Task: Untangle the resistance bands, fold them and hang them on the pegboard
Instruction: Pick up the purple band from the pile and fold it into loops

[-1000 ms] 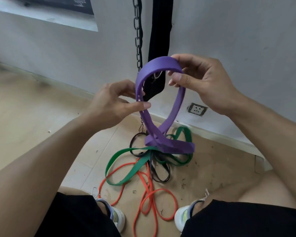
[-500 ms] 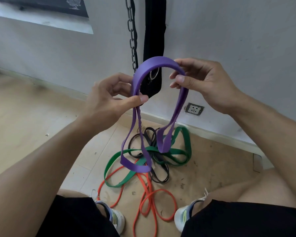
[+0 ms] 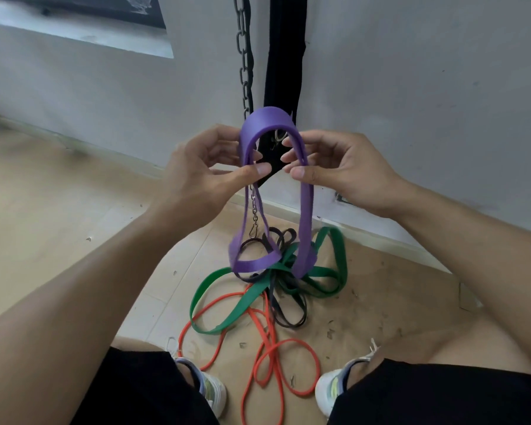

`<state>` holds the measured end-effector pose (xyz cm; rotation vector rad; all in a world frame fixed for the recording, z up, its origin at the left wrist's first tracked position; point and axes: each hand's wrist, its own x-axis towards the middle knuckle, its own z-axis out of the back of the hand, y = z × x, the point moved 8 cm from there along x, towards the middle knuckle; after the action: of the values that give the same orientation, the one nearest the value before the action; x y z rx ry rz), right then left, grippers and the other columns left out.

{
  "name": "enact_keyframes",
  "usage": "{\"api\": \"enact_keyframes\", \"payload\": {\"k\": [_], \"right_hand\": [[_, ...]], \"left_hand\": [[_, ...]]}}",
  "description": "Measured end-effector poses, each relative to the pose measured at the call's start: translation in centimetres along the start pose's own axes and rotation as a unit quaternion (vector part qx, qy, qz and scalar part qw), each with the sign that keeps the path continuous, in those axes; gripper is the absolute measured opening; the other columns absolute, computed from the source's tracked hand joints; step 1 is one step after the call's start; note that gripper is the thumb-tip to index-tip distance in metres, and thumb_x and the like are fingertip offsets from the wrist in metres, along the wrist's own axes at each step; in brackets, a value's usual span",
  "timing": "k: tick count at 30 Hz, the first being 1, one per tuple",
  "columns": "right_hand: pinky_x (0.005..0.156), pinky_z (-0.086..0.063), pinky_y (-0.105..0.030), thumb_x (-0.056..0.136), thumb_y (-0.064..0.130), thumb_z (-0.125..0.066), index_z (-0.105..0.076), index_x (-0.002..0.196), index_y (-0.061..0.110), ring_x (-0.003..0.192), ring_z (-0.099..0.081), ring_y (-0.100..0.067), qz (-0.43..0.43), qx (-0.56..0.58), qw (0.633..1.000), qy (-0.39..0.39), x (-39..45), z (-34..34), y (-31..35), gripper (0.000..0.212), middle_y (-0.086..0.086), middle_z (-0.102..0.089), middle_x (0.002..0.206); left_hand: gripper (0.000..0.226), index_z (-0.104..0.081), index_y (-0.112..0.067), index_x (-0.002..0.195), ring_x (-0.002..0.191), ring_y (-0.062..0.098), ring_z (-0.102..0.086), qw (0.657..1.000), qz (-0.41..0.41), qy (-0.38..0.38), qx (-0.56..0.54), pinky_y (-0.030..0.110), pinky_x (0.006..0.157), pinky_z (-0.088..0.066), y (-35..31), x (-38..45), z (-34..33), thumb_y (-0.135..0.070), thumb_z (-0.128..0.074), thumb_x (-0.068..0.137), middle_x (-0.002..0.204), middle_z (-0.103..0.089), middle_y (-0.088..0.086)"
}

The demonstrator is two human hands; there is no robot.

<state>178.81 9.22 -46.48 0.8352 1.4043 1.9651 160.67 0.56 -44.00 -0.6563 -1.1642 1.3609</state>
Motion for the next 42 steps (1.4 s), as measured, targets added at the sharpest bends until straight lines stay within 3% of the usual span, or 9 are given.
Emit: {"api": "enact_keyframes", "payload": {"k": [6,10,17,20,25,29,35,38,42], "right_hand": [[0.09,-0.062,-0.031,0.082,0.001,-0.083,-0.071,0.115,0.026,0.089,-0.073,-0.009,-0.031,-0.005,0.999,0.015,0.2,-2.9,-1.3,0.043,0.01,-0.078,0.097],[0.091,-0.062,-0.037,0.081,0.001,-0.084,-0.072,0.109,0.034,0.092,-0.075,-0.01,-0.03,-0.002,0.999,0.011,0.2,-4.0,-1.7,0.045,0.012,-0.079,0.096],[0.085,-0.06,-0.023,0.081,-0.003,-0.082,-0.072,0.105,0.029,0.095,-0.076,-0.003,-0.034,0.007,0.999,0.017,0.0,-5.0,-1.5,0.042,0.019,-0.079,0.093],[0.09,-0.062,-0.037,0.08,0.008,-0.087,-0.074,0.104,0.029,0.097,-0.077,-0.011,-0.038,-0.015,0.999,0.009,-0.3,-5.5,-1.7,0.034,0.011,-0.08,0.095],[0.091,-0.063,-0.049,0.079,0.008,-0.088,-0.051,0.134,0.017,0.096,-0.078,-0.02,-0.065,0.02,0.998,0.003,-0.5,-6.0,-1.7,0.067,0.001,-0.08,0.095],[0.094,-0.061,-0.054,0.083,0.006,-0.085,-0.039,0.144,0.017,0.099,-0.078,-0.022,-0.071,0.019,0.997,0.018,-0.3,-6.6,-1.4,0.078,-0.001,-0.079,0.098],[0.097,-0.06,-0.048,0.085,-0.006,-0.079,-0.031,0.154,0.022,0.103,-0.076,-0.029,-0.078,0.074,0.994,0.014,-0.2,-6.3,-0.8,0.089,-0.009,-0.079,0.108],[0.095,-0.062,-0.04,0.08,0.0,-0.086,-0.042,0.146,0.018,0.107,-0.075,-0.017,-0.126,0.029,0.989,0.072,-0.6,-7.3,-2.0,0.081,-0.007,-0.077,0.116],[0.092,-0.061,-0.043,0.083,0.013,-0.087,-0.066,0.111,0.013,0.101,-0.074,-0.027,-0.148,-0.074,0.977,0.134,-1.5,-9.3,-4.7,0.035,-0.012,-0.074,0.11]], "left_hand": [[0.037,-0.072,-0.005,0.109,0.088,0.012,-0.074,1.0,-0.019,0.004,0.0,0.021,0.086,-0.056,-0.4,-0.1,-1.3,-0.017,-0.087,0.077,0.098,-0.077,0.006],[0.037,-0.074,-0.009,0.107,0.083,0.007,-0.072,1.0,-0.01,-0.012,0.021,0.02,0.084,-0.056,-0.3,-0.2,-1.3,-0.021,-0.089,0.075,0.093,-0.077,0.0],[0.045,-0.078,-0.02,0.105,0.091,0.006,-0.073,0.996,0.011,-0.037,0.085,0.025,0.084,-0.058,-0.2,-0.4,-0.9,-0.042,-0.09,0.068,0.1,-0.076,-0.005],[0.042,-0.08,-0.024,0.102,0.091,0.001,-0.071,0.994,0.025,-0.018,0.109,0.014,0.08,-0.054,-0.2,-0.3,-1.0,-0.042,-0.091,0.065,0.105,-0.073,-0.007],[0.045,-0.081,-0.027,0.1,0.095,-0.004,-0.067,0.992,0.043,0.006,0.12,0.001,0.076,-0.044,-0.2,-0.3,-0.9,-0.039,-0.094,0.06,0.11,-0.07,-0.013],[0.034,-0.08,-0.025,0.095,0.086,-0.004,-0.071,0.993,0.06,0.029,0.098,0.001,0.071,-0.046,-0.2,-0.2,-0.7,-0.028,-0.094,0.065,0.091,-0.077,-0.012],[0.025,-0.082,-0.02,0.092,0.08,0.001,-0.074,0.997,0.048,-0.039,0.044,0.01,0.078,-0.054,-0.8,-0.5,0.5,-0.02,-0.092,0.069,0.084,-0.08,-0.006],[0.025,-0.081,-0.022,0.091,0.081,0.01,-0.077,0.996,0.053,-0.061,-0.04,0.03,0.085,-0.061,-1.0,-0.7,1.0,-0.018,-0.092,0.069,0.084,-0.08,-0.004],[0.02,-0.078,-0.019,0.087,0.075,0.017,-0.076,0.981,0.071,-0.109,-0.146,0.036,0.076,-0.063,-1.0,-0.7,2.0,-0.009,-0.088,0.073,0.077,-0.079,-0.003]]}}
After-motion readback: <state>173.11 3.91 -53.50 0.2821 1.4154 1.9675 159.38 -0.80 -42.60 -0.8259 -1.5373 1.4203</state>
